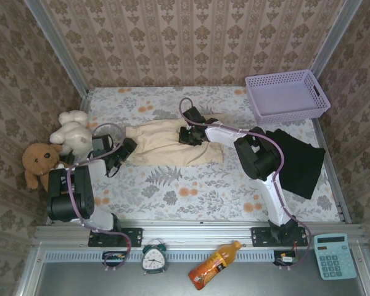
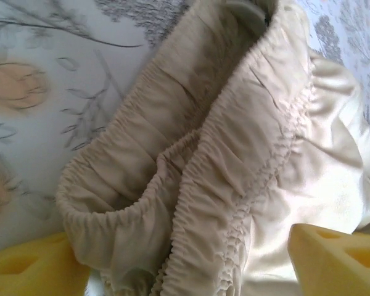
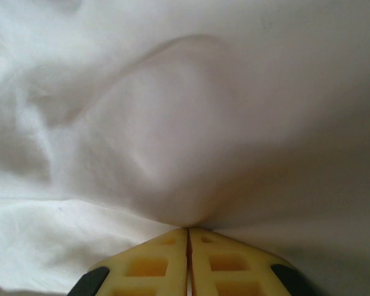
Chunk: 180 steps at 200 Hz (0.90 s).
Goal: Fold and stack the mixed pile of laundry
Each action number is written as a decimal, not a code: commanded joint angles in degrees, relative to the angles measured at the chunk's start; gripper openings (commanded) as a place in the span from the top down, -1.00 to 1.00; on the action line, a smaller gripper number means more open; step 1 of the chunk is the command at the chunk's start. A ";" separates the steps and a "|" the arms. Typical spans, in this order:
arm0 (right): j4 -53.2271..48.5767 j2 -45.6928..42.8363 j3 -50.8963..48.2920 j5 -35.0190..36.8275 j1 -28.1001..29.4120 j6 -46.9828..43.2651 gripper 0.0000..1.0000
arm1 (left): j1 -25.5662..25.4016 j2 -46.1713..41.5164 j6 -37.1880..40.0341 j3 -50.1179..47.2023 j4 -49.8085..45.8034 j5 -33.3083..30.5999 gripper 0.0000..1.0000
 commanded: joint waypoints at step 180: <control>4.02 -24.23 -22.00 -8.29 -8.01 -2.85 0.57 | -29.08 -7.32 29.22 24.66 -25.61 -19.99 1.00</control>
